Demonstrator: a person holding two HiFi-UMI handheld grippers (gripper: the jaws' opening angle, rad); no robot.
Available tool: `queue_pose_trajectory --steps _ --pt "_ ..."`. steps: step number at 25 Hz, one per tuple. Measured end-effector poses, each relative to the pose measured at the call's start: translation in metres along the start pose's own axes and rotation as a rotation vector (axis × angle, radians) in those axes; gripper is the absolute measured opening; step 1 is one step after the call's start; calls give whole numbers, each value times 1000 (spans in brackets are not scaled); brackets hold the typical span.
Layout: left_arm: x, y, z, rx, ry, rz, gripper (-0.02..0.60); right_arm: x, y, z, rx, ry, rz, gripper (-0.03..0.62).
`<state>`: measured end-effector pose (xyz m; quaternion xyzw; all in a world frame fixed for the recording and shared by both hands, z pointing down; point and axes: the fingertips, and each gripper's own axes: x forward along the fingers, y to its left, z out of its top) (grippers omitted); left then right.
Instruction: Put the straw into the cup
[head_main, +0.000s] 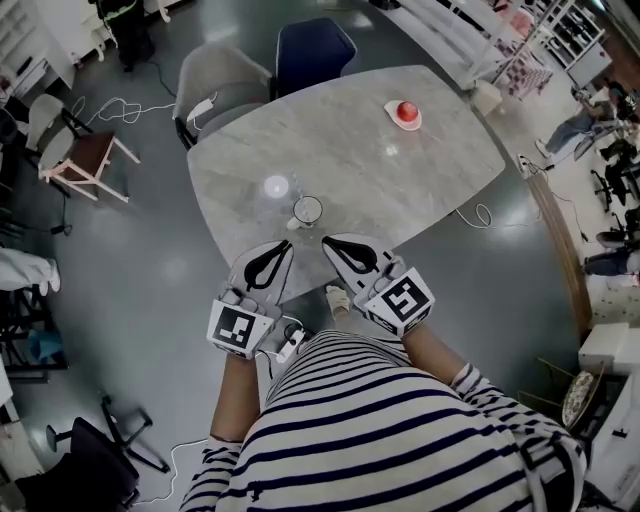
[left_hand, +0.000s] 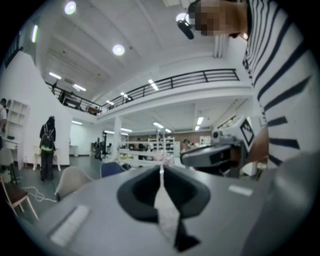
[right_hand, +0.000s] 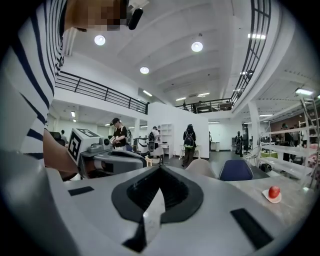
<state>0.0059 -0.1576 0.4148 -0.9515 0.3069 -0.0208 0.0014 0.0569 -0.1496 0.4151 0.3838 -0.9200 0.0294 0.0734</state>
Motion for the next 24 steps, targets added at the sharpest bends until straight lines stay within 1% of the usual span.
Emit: queue_pose_trajectory --steps 4,7,13,15,18,24 --pt "6 2 0 3 4 -2 23 4 -5 -3 -1 13 6 5" --pt "4 -1 -2 17 24 -4 23 3 -2 -3 -2 6 9 5" --pt "8 3 11 5 12 -14 23 6 -7 8 7 10 3 5" --pt "10 0 9 6 12 -20 23 4 -7 5 10 14 3 5" --pt "6 -6 2 5 15 -25 23 2 -1 -2 10 16 6 5" --pt "-16 -17 2 5 8 -33 23 -3 23 -3 4 23 12 5"
